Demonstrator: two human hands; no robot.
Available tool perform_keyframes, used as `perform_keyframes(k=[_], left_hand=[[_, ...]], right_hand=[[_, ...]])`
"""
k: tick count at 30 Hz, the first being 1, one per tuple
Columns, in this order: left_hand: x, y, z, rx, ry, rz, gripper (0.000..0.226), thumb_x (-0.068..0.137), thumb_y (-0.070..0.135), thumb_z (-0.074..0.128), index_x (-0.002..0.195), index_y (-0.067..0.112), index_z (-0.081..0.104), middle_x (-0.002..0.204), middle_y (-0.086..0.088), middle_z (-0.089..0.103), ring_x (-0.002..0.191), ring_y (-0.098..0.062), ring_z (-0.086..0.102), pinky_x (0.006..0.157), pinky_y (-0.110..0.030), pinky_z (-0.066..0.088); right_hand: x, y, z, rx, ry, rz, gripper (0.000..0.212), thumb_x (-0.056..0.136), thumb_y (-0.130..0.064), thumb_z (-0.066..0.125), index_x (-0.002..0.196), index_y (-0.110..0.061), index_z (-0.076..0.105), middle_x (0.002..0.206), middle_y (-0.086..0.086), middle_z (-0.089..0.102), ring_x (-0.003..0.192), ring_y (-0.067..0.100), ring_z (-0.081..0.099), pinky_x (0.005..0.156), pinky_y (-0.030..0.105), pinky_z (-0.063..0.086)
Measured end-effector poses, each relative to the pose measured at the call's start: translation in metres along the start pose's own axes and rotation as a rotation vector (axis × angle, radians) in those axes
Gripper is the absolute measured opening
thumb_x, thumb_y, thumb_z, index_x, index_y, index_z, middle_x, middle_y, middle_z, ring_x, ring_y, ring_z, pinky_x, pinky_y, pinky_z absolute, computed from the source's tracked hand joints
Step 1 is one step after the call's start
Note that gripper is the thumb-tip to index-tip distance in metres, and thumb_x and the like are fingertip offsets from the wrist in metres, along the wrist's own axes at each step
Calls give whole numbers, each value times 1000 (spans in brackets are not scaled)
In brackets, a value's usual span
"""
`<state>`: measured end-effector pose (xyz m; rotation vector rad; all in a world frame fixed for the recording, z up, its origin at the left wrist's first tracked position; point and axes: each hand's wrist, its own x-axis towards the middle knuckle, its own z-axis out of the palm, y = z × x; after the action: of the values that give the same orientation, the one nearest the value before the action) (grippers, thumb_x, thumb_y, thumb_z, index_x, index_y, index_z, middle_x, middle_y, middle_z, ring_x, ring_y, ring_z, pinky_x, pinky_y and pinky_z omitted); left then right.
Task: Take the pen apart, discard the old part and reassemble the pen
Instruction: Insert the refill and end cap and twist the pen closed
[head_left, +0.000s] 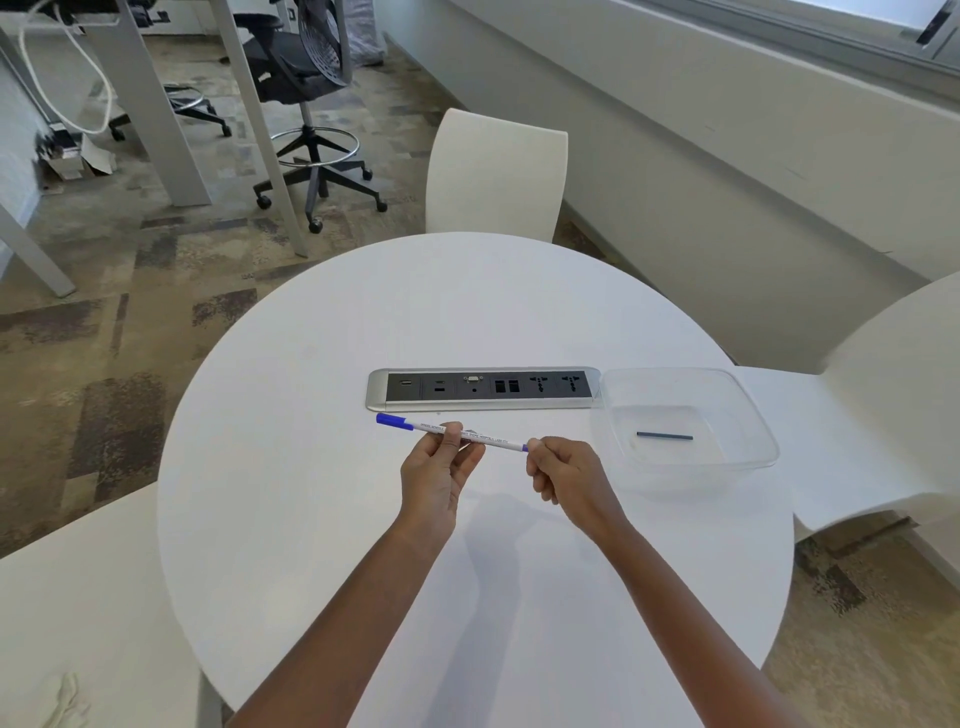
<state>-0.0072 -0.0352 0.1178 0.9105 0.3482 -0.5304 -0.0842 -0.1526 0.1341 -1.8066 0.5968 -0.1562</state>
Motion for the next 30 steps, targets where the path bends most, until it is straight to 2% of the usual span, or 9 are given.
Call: perform_keyframes(k=[2, 7, 12, 14, 16, 19, 23, 27, 30], left_hand=[[0, 1, 0, -1, 14, 0, 14, 93, 5, 51, 81, 4, 60, 80, -9, 59, 75, -16, 60, 61, -18, 58], [0, 2, 1, 6, 49, -14, 13, 92, 5, 52, 82, 5, 60, 82, -9, 61, 75, -17, 61, 78, -28, 54], [-3, 0, 3, 5, 25, -14, 14, 92, 5, 51, 82, 5, 61, 80, -8, 61, 73, -16, 62, 79, -30, 56], [-3, -1, 3, 9, 6, 3, 15, 93, 5, 51, 81, 5, 60, 80, -8, 60, 69, -13, 64, 80, -27, 57], [-4, -1, 3, 8, -12, 22, 15, 93, 5, 50, 81, 4, 60, 80, -8, 59, 70, -13, 63, 67, -20, 59], [-4, -1, 2, 18, -20, 34, 15, 93, 4, 50, 81, 4, 59, 80, -8, 59, 72, -14, 61, 60, -17, 58], [-4, 0, 1, 20, -10, 41, 14, 93, 4, 51, 82, 4, 60, 80, -8, 59, 68, -12, 64, 61, -17, 58], [-3, 1, 0, -12, 18, 33, 10, 92, 5, 52, 89, 2, 61, 80, -7, 62, 60, -7, 68, 62, -18, 58], [-3, 2, 0, -11, 21, 30, 12, 92, 5, 52, 85, 4, 61, 81, -8, 63, 69, -13, 66, 59, -18, 58]], right_hand=[[-1, 0, 0, -36, 12, -5, 40, 95, -20, 43, 56, -19, 56, 50, -1, 50, 41, 3, 45, 46, 13, 37], [-8, 7, 0, -360, 126, -270, 5, 89, -17, 54, 86, -15, 57, 71, 9, 60, 66, 22, 52, 58, 26, 39], [-7, 7, -2, -582, 176, -421, 11, 89, -11, 53, 88, -3, 61, 72, 13, 55, 61, 19, 40, 56, 28, 33], [-7, 5, -3, -527, 146, -383, 14, 90, -11, 52, 81, -3, 61, 69, 11, 52, 60, 24, 42, 56, 30, 33], [-6, 3, -4, -399, 97, -273, 21, 90, -11, 50, 70, -8, 57, 63, 8, 52, 61, 26, 46, 57, 33, 35], [-3, -2, -6, -107, -4, -53, 38, 91, -10, 48, 54, -16, 50, 49, 2, 45, 46, 16, 39, 48, 24, 33], [0, -5, -7, 105, -100, 71, 41, 94, -14, 45, 54, -14, 55, 44, -2, 46, 38, 9, 39, 39, 13, 32], [-8, 0, -3, -170, 48, -133, 16, 91, -17, 50, 78, -17, 58, 60, 3, 56, 57, 16, 51, 54, 21, 40], [-10, 4, -2, -450, 114, -326, 9, 91, -13, 50, 92, -9, 59, 75, 8, 58, 67, 21, 49, 60, 29, 38]])
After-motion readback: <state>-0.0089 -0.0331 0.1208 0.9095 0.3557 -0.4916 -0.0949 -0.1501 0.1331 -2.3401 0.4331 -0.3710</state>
